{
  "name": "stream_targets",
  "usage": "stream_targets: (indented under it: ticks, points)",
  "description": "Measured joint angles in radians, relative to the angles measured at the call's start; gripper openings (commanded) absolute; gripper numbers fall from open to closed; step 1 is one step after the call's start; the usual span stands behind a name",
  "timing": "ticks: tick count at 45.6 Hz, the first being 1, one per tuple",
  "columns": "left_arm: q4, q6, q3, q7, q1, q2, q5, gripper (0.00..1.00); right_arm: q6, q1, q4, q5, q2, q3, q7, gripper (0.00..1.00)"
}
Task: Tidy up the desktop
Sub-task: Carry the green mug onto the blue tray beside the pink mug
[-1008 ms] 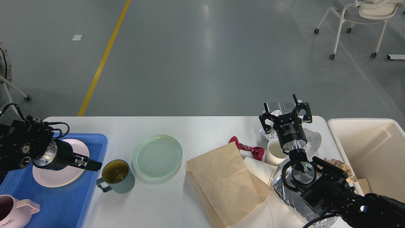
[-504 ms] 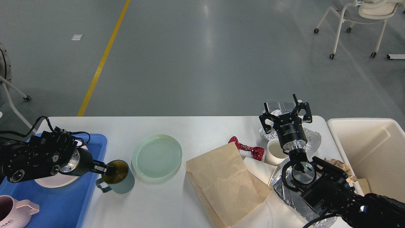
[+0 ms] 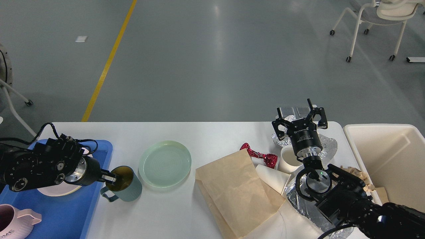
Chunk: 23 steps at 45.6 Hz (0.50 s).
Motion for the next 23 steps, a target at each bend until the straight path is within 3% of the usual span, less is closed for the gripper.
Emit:
stream_targets:
  ticks: [4, 9, 16, 19, 23]
  points:
    - [-0.079, -0.088, -0.028, -0.009, -0.094, 0.091, 0.000, 0.00, 0.000, 0.000, 0.000, 0.000, 0.000, 0.000, 0.000, 1.00]
    - [-0.185, -0.268, -0.082, -0.013, -0.273, 0.237, 0.003, 0.00, 0.000, 0.000, 0.000, 0.000, 0.000, 0.000, 0.000, 1.00]
    - [-0.225, -0.637, -0.206, -0.024, -0.552, 0.420, 0.005, 0.00, 0.000, 0.000, 0.000, 0.000, 0.000, 0.000, 0.000, 1.00]
    - [-0.225, -0.705, -0.248, -0.024, -0.623, 0.474, 0.011, 0.00, 0.000, 0.000, 0.000, 0.000, 0.000, 0.000, 0.000, 1.00]
    - [-0.229, -0.734, -0.270, -0.020, -0.661, 0.530, 0.037, 0.00, 0.000, 0.000, 0.000, 0.000, 0.000, 0.000, 0.000, 1.00]
